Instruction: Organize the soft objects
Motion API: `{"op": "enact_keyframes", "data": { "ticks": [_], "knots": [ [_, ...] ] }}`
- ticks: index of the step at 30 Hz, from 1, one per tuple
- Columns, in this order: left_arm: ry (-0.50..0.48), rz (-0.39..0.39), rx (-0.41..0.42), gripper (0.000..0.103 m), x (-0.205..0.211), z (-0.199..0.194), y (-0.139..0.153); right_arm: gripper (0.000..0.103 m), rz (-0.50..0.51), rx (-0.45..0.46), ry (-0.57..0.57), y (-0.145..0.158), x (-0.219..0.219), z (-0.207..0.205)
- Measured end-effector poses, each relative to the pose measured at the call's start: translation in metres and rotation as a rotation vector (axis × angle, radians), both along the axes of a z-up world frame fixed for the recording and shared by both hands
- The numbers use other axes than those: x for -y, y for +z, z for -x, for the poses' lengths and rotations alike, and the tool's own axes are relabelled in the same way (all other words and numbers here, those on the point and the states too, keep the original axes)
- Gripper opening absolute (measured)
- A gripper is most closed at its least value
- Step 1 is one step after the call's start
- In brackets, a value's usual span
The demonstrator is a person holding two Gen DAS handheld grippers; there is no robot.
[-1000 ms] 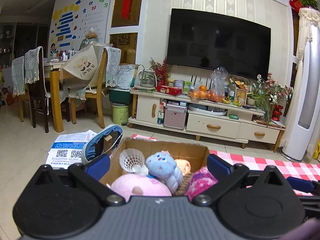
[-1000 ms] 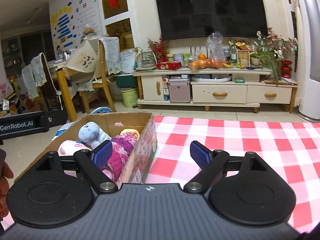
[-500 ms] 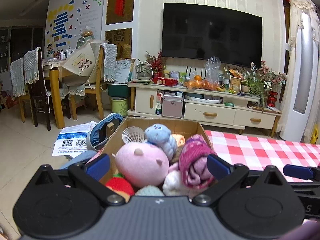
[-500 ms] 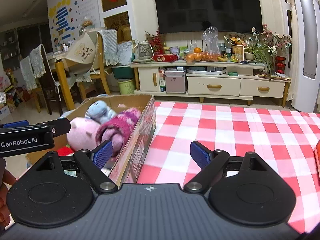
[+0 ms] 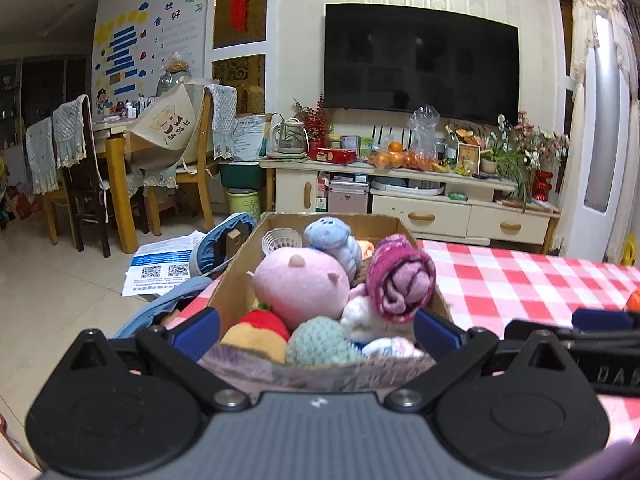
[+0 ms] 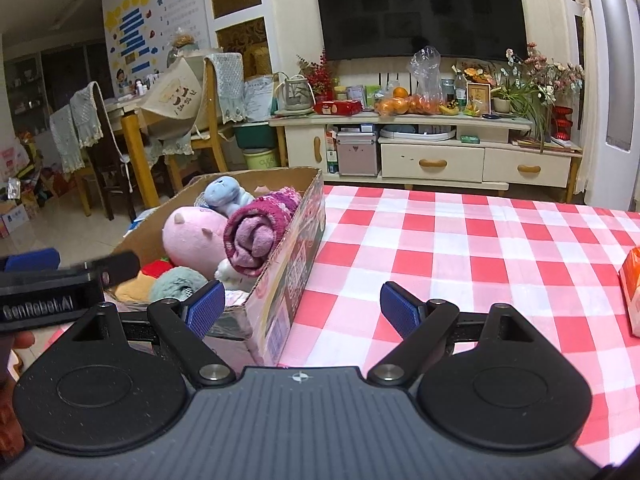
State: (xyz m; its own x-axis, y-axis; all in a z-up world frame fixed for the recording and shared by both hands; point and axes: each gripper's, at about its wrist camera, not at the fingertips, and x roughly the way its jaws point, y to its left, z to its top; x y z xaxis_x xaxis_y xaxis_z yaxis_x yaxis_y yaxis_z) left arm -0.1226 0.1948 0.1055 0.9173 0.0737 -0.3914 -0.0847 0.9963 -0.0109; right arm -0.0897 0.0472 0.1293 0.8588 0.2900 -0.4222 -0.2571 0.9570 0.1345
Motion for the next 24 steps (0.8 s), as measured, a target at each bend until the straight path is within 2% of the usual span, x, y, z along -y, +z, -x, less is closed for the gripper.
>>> {"op": "enact_keyframes", "data": {
  "ticks": [6, 24],
  "knots": [
    [-0.002, -0.026, 0.002, 0.102, 0.001, 0.012, -0.004, 0.103, -0.001, 0.002, 0.019, -0.004, -0.002, 0.008],
    [0.005, -0.016, 0.02, 0.102, -0.011, 0.026, -0.012, 0.103, 0.029, 0.014, 0.017, -0.011, -0.009, 0.026]
  ]
}}
